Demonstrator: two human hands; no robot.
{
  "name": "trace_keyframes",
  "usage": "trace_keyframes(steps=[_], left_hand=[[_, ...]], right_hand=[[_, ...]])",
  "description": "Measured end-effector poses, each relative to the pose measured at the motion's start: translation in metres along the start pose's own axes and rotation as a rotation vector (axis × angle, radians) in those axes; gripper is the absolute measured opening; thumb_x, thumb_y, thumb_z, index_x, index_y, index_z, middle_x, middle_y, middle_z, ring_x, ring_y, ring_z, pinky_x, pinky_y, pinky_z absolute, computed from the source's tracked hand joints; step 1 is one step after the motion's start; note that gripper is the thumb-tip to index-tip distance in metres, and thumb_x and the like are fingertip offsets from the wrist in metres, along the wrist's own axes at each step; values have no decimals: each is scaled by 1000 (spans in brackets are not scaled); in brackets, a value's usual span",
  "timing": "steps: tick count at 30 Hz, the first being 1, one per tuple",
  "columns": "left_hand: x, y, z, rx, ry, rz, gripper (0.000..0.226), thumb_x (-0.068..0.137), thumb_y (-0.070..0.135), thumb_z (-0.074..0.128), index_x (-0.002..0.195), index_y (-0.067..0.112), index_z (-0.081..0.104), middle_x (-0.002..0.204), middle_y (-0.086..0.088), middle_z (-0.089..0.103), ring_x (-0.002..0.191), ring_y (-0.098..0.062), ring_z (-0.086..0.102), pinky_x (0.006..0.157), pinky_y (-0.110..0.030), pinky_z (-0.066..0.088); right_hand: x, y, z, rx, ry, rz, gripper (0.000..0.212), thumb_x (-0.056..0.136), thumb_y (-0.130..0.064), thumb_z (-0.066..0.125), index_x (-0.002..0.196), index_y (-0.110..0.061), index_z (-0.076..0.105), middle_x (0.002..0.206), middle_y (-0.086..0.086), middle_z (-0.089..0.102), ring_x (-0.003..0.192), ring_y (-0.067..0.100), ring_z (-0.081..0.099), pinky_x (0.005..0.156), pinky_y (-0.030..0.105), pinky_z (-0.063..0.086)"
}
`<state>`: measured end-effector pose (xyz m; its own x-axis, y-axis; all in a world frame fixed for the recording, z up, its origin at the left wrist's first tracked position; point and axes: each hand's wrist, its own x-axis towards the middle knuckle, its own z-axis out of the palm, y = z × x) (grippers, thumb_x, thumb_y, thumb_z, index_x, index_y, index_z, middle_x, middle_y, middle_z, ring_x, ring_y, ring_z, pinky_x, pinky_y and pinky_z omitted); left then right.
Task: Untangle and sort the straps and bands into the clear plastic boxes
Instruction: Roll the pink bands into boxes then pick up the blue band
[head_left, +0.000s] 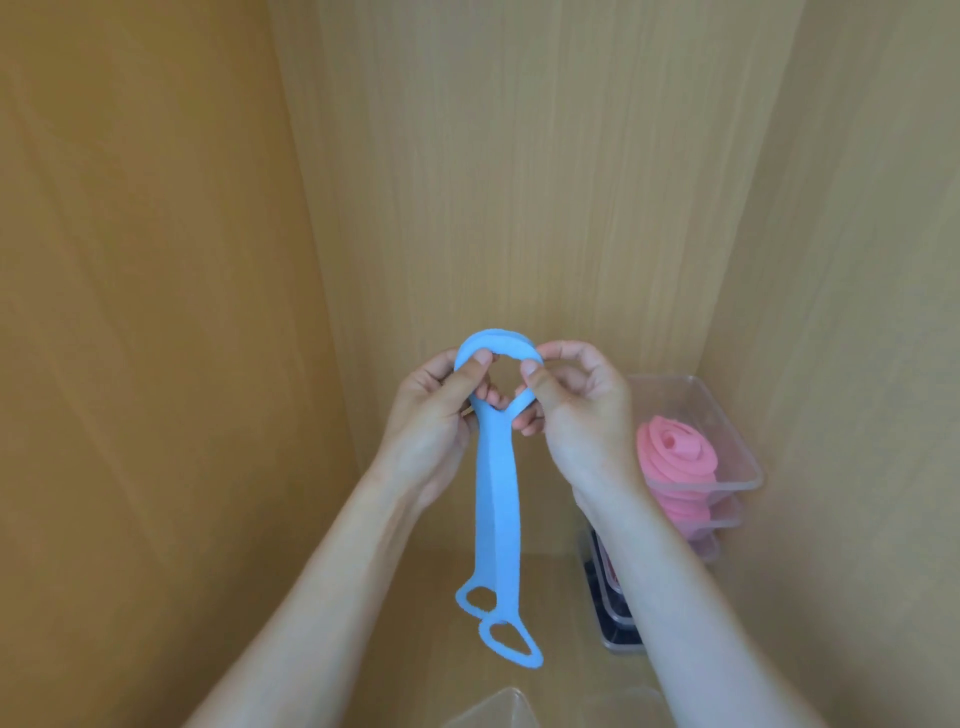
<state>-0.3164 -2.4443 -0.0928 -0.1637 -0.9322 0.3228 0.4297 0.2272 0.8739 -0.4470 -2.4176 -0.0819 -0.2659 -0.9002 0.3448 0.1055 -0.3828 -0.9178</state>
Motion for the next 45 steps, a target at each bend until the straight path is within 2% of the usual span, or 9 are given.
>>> trace_keyframes(steps=[6,11,15,19,21,24,34,40,45], left_hand=[[5,9,3,-78,-28,-1,18,99,23,57,96,8,67,66,-4,46,65,-18,48,82,-44,41],[6,13,1,-43,-47,25,17,99,21,56,93,9,67,76,-5,56,75,-18,56,80,-30,49],[4,9,-2,25,-55,-16,26,94,31,62,108,9,66,105,-10,66,102,-20,63,93,-35,47],[-3,-13,-10,130,-138,-172,56,85,33,65,130,0,57,115,-14,70,109,-21,65,91,-33,46],[-7,-29,-13,243,-189,-220,47,84,23,68,126,3,61,117,-15,72,109,-20,67,94,-29,49],[-12,-52,-15,401,-213,-241,15,96,8,63,109,3,69,103,-13,75,97,-17,68,97,-33,50],[-33,-44,-12,367,-173,-204,18,91,21,54,95,9,66,70,-7,62,71,-21,57,82,-38,42],[-33,-13,-5,229,-206,-172,21,86,20,49,91,4,62,62,-3,49,58,-18,49,79,-38,48],[-32,9,1,271,-294,-150,22,88,18,48,92,1,61,61,-3,45,57,-16,43,72,-28,50]], right_hand=[[7,-4,-1,-64,18,12,22,93,-16,71,112,-16,61,102,0,65,50,11,59,50,19,44],[16,-15,-6,-103,-121,-42,9,96,-11,66,88,-11,69,72,8,63,51,8,50,52,13,40],[24,-24,-3,-97,-134,-93,11,96,-10,66,85,-12,70,68,4,64,51,9,53,51,14,41],[35,-33,-3,-79,-151,-137,12,96,-11,65,85,-13,70,66,-1,66,49,11,54,51,16,41],[39,-36,-3,-76,-139,-151,13,96,-11,65,85,-13,70,64,-3,67,48,9,54,50,16,41],[44,-38,-6,-42,-75,-154,10,96,-11,66,86,-11,70,64,-3,67,46,8,54,49,16,42],[54,18,-49,-296,160,-77,16,94,-17,69,79,-16,65,61,4,63,43,5,56,53,23,43],[17,43,-52,-656,57,77,19,95,-23,64,83,-9,69,54,3,64,42,12,61,43,20,42],[-14,55,-51,-846,-259,396,33,91,-26,52,82,2,69,69,16,73,44,23,60,42,26,42]])
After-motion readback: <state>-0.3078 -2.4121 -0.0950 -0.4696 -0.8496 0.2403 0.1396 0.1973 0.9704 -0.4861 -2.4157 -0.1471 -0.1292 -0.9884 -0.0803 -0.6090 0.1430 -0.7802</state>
